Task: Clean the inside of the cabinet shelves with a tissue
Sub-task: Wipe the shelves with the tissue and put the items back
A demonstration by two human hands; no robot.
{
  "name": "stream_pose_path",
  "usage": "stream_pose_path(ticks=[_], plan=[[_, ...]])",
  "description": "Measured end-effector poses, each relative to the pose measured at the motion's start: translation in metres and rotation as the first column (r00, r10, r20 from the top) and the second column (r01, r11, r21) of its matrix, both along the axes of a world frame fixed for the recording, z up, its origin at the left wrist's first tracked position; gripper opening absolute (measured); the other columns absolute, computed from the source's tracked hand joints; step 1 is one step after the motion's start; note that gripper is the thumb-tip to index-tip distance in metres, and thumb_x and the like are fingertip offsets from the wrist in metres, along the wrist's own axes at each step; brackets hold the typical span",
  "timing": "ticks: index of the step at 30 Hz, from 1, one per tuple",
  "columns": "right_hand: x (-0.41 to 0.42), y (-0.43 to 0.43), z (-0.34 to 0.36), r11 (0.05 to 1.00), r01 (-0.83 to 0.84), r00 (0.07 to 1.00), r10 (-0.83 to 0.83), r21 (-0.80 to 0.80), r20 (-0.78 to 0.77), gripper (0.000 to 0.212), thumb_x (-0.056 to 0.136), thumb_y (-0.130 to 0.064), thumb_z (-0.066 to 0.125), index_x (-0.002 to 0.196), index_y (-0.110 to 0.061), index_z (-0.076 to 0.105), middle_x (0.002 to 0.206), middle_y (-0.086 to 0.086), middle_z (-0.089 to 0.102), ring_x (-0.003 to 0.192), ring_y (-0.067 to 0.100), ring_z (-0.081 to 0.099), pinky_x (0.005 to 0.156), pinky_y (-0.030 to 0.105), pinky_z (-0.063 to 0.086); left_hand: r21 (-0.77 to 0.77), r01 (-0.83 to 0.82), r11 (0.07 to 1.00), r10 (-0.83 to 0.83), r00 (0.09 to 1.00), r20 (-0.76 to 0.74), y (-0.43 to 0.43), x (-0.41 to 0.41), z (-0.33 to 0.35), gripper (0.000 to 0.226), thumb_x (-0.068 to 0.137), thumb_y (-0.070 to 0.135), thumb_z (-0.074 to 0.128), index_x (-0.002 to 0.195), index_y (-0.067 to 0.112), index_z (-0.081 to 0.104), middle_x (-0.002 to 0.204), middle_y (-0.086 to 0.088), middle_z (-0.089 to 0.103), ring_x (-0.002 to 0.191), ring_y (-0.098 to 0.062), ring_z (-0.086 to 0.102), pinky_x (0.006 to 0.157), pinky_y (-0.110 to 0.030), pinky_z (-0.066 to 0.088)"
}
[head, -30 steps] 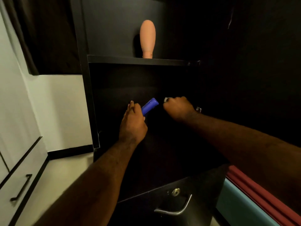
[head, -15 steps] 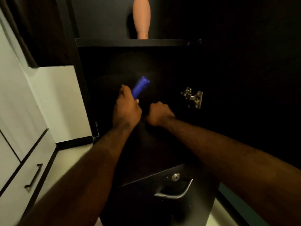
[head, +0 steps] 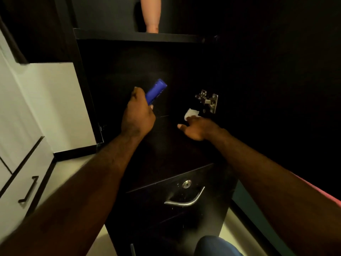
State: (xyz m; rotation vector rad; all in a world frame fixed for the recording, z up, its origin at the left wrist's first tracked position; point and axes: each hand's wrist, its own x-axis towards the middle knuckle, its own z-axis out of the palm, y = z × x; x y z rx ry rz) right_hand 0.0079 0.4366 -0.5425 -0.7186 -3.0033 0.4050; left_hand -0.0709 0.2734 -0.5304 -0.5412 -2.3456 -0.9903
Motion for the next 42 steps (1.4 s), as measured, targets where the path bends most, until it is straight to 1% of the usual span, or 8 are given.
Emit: stream_pose_path(ticks=[8, 12, 16, 21, 28, 34, 39, 42], plan=[[0.092, -0.017, -0.02, 0.962, 0.128, 0.981, -0.086, 0.242, -0.176, 0.065, 0.096, -0.065, 0.026, 0.125, -0.015, 0.056, 0.127, 0.012, 0.058, 0.114, 0.031, 0.056, 0.088, 0.041, 0.044, -0.035, 0.014, 0.999, -0.013, 1.0, 0.023, 0.004, 0.0, 0.003, 0.041, 0.093, 0.019, 0.066, 0.126, 0.011, 0.043, 0.128, -0.012, 0.056, 0.109, -0.027, 0.062, 0.078, -0.03, 0.049], [0.094, -0.025, -0.018, 0.962, 0.114, 0.984, -0.075, 0.247, -0.164, 0.069, 0.095, -0.065, 0.027, 0.135, -0.013, 0.05, 0.135, 0.012, 0.053, 0.121, 0.031, 0.052, 0.093, 0.042, 0.043, -0.103, 0.075, 0.992, -0.068, 0.995, 0.071, 0.004, 0.007, 0.007, 0.04, 0.091, 0.017, 0.067, 0.123, 0.01, 0.045, 0.126, -0.013, 0.057, 0.11, -0.029, 0.062, 0.078, -0.029, 0.046], [0.096, -0.086, -0.028, 0.964, -0.126, 0.946, 0.187, 0.233, -0.264, 0.067, 0.094, -0.063, 0.029, 0.139, -0.016, 0.047, 0.142, 0.009, 0.049, 0.129, 0.029, 0.046, 0.103, 0.04, 0.039, -0.106, 0.087, 0.991, -0.073, 0.988, 0.134, -0.014, 0.034, 0.014, 0.04, 0.089, 0.02, 0.07, 0.121, 0.015, 0.047, 0.121, -0.009, 0.059, 0.107, -0.027, 0.062, 0.075, -0.025, 0.043], [0.12, -0.123, -0.042, 0.897, -0.352, 0.872, 0.418, 0.267, -0.255, 0.075, 0.097, -0.065, 0.017, 0.153, -0.017, 0.03, 0.159, 0.007, 0.03, 0.148, 0.019, 0.023, 0.121, 0.032, 0.013, 0.096, 0.14, 0.986, -0.146, 0.987, 0.064, -0.089, 0.108, 0.009, 0.044, 0.088, 0.026, 0.073, 0.124, 0.02, 0.049, 0.117, 0.009, 0.055, 0.1, -0.009, 0.056, 0.075, -0.019, 0.042], [0.137, -0.071, -0.035, 0.954, -0.003, 0.964, 0.082, 0.299, -0.251, 0.093, 0.088, -0.077, 0.002, 0.151, -0.016, 0.035, 0.157, 0.008, 0.034, 0.146, 0.023, 0.029, 0.118, 0.036, 0.02, 0.542, 0.124, 0.831, -0.254, 0.952, 0.173, -0.166, 0.16, -0.018, 0.041, 0.064, 0.046, 0.07, 0.102, 0.044, 0.055, 0.104, 0.014, 0.068, 0.096, -0.007, 0.068, 0.076, -0.032, 0.054], [0.13, -0.164, -0.035, 0.877, -0.435, 0.861, 0.471, 0.206, -0.189, 0.108, 0.081, -0.088, 0.01, 0.156, -0.012, 0.014, 0.164, 0.011, 0.011, 0.152, 0.025, 0.009, 0.123, 0.04, 0.004, 0.52, 0.114, 0.846, -0.234, 0.957, 0.172, -0.165, 0.164, -0.018, 0.048, 0.071, 0.039, 0.067, 0.116, 0.028, 0.052, 0.107, 0.012, 0.065, 0.094, 0.007, 0.064, 0.065, -0.005, 0.049], [0.155, -0.153, -0.046, 0.847, -0.469, 0.806, 0.526, 0.248, -0.272, 0.093, 0.088, -0.082, 0.016, 0.156, -0.019, 0.023, 0.163, 0.002, 0.021, 0.151, 0.015, 0.015, 0.12, 0.032, 0.006, 0.588, 0.148, 0.795, -0.321, 0.925, 0.202, -0.16, 0.16, -0.025, 0.04, 0.069, 0.036, 0.07, 0.106, 0.036, 0.056, 0.107, 0.011, 0.069, 0.102, -0.004, 0.067, 0.077, -0.022, 0.054], [0.163, -0.117, -0.052, 0.913, -0.272, 0.867, 0.37, 0.304, -0.335, 0.094, 0.086, -0.082, 0.018, 0.15, -0.016, 0.038, 0.154, 0.005, 0.04, 0.144, 0.019, 0.034, 0.115, 0.031, 0.02, 0.551, 0.147, 0.822, -0.316, 0.922, 0.225, -0.154, 0.16, -0.033, 0.041, 0.069, 0.039, 0.072, 0.107, 0.038, 0.055, 0.111, 0.009, 0.068, 0.104, -0.009, 0.067, 0.084, -0.034, 0.055]])
